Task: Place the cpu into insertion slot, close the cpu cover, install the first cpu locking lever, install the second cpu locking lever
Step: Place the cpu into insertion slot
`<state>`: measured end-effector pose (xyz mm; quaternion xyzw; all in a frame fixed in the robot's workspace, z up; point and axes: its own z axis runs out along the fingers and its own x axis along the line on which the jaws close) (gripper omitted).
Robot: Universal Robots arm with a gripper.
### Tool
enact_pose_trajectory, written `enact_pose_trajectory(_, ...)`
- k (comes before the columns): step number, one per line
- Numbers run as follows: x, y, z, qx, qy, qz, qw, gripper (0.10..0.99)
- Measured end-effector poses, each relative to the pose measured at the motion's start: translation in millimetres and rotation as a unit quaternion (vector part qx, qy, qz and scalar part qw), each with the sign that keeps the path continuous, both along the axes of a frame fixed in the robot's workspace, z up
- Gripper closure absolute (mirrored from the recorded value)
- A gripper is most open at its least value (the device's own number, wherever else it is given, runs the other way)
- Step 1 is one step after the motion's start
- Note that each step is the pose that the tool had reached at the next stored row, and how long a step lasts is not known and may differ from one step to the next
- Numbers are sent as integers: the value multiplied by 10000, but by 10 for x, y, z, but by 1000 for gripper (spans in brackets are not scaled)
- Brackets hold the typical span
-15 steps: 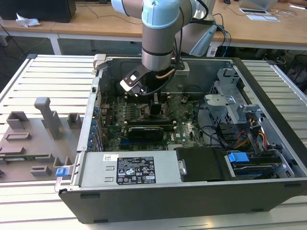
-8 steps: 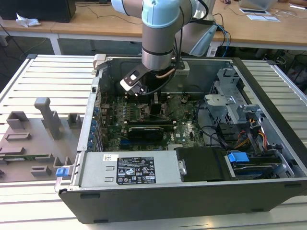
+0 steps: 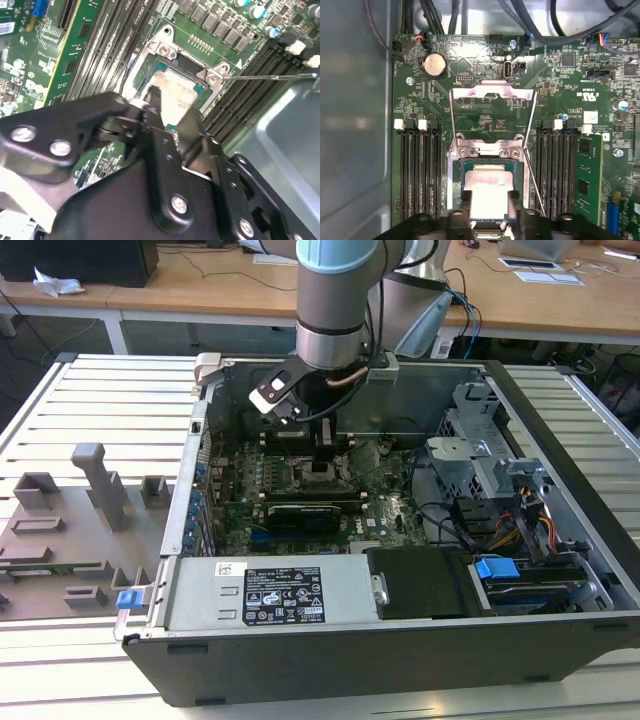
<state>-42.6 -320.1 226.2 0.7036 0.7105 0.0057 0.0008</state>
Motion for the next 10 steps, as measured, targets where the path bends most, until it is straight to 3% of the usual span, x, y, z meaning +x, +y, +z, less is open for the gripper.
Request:
enact_pose_trajectory(3, 0, 2, 121, 0, 0, 0, 10000, 855)
enact_pose_trajectory(4, 0, 2, 153, -1, 1, 0, 10000, 855)
enact_pose_trajectory(5, 0, 6, 217, 0, 0, 0, 10000, 976)
enact_pose_trajectory(10, 0, 10, 421, 0, 0, 0, 10000, 980)
